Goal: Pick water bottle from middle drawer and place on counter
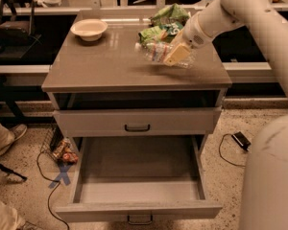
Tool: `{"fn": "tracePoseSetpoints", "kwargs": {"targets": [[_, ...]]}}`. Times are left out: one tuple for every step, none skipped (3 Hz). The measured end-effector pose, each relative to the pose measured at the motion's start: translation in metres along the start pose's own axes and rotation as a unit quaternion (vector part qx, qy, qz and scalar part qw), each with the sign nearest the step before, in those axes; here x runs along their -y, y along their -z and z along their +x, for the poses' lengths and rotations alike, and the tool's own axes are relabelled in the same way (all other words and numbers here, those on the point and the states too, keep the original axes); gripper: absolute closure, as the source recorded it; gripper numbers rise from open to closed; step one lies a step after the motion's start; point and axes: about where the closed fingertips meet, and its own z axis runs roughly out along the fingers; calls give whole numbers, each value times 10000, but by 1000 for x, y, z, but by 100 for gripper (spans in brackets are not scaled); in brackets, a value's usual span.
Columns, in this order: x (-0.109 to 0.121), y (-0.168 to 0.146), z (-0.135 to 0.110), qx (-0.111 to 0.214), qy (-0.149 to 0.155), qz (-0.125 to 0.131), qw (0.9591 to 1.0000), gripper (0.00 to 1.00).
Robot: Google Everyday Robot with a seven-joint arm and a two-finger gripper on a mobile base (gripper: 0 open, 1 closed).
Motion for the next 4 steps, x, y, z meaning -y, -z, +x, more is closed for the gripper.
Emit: {"fn": "tracePoseSetpoints", "kwargs": {"targets": [[4,-13,7,-151,-191,-155,9996,59],[7,-20,11,-216,-283,-250,9991,35],[8,-24,12,-221,-320,-323,9987,12],[9,-21,14,-169,-345,-354,9986,0]]}}
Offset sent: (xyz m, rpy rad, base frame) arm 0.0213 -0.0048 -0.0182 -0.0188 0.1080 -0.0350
